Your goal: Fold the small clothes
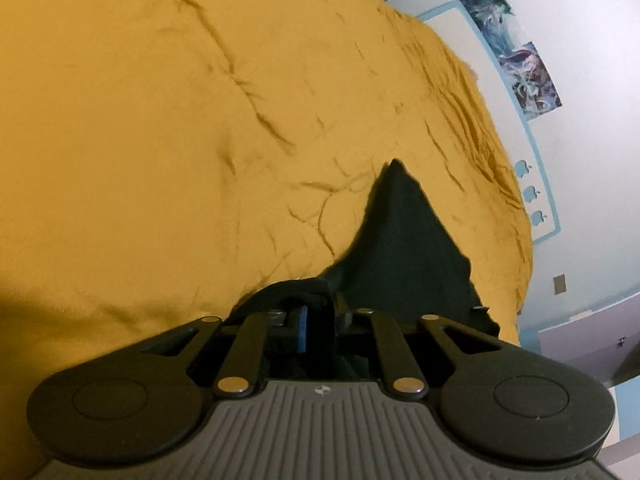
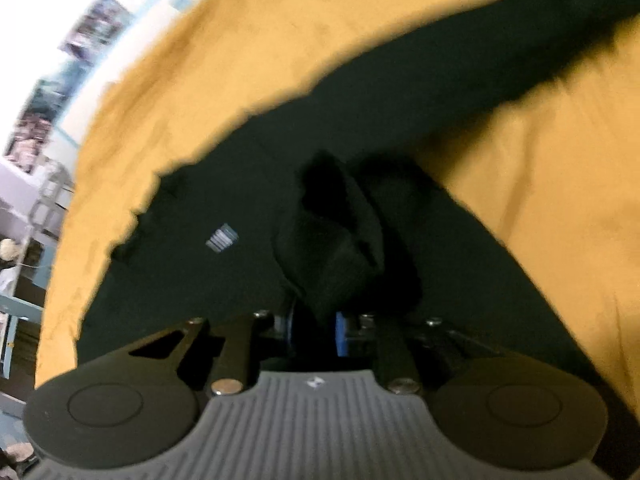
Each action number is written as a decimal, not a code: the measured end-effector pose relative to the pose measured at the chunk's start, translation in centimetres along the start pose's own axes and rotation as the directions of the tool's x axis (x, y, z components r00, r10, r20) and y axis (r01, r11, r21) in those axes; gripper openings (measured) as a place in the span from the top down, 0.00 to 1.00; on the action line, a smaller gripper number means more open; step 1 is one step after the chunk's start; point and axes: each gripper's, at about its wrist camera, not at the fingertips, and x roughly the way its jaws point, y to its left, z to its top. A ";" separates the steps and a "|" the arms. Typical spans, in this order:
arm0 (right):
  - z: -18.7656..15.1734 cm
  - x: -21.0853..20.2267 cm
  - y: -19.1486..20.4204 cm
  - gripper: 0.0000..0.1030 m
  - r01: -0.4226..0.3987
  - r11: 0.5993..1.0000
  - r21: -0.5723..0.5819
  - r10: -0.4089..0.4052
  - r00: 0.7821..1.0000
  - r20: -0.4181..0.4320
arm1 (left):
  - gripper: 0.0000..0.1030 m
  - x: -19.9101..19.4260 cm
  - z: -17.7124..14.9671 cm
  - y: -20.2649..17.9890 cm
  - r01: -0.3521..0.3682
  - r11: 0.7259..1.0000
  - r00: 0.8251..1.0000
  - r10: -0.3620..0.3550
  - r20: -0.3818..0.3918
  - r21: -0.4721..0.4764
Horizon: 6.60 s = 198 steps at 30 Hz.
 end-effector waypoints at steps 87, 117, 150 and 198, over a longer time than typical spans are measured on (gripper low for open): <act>2.0 -10.5 0.7 0.38 -0.186 0.979 0.081 0.166 0.965 0.203 | 0.54 -9.2 -7.1 -4.3 0.189 0.955 0.976 -0.157 -0.152 0.227; 3.4 0.3 -7.5 1.00 -0.209 0.860 0.466 0.125 0.971 0.205 | 0.62 1.5 -3.7 -4.8 0.093 0.974 0.987 -0.063 -0.148 0.208; 14.6 10.6 1.2 1.00 -0.016 0.980 -0.201 0.051 0.984 0.171 | 0.50 4.6 -4.6 -7.8 0.139 0.926 0.972 -0.059 -0.228 0.352; -13.5 -25.3 -20.9 0.41 -0.571 0.798 -0.191 0.481 0.796 -0.368 | 0.35 -20.2 -9.6 10.6 0.448 0.879 0.815 -0.327 -0.479 0.163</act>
